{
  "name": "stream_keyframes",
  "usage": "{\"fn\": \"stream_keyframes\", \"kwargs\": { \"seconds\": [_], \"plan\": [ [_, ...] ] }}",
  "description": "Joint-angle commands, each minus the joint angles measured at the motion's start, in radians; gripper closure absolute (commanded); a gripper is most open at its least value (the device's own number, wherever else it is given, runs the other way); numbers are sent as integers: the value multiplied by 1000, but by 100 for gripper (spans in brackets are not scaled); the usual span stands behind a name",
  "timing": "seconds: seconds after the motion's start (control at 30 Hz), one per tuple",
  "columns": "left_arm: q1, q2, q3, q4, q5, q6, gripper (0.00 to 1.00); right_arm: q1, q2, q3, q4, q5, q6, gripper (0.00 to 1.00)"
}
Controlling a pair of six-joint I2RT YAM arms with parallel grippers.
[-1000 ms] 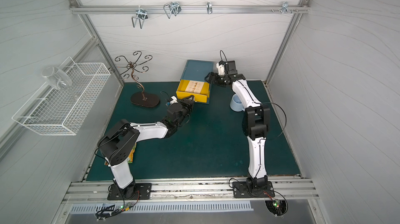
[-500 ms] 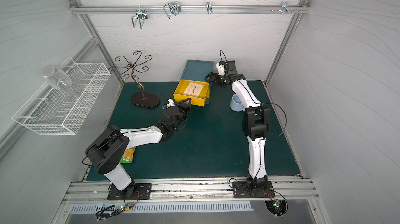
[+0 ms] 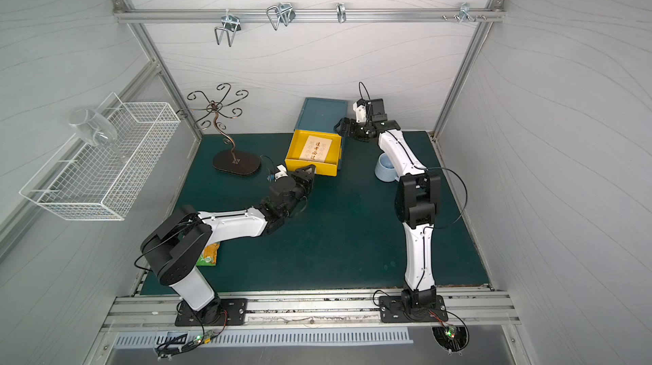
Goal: Take the postcards out of the drawer
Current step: Open the drawer in the storage box.
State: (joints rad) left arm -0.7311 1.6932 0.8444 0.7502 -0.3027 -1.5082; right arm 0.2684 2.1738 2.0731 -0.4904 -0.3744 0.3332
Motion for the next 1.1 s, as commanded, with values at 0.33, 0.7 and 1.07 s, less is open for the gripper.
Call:
{"fn": "stream_keyframes", "kwargs": {
  "seconds": [0.33, 0.7, 1.07],
  "plan": [
    [-9, -31, -14, -4, -36, 24, 32, 12, -8, -27, -121, 52, -12, 6],
    [-9, -163, -30, -105, -39, 117, 22, -5, -115, -24, -126, 83, -11, 1],
    [51, -358, 31, -453, 12, 407, 21, -5, -245, -19, -203, 92, -4, 1]
  ]
}}
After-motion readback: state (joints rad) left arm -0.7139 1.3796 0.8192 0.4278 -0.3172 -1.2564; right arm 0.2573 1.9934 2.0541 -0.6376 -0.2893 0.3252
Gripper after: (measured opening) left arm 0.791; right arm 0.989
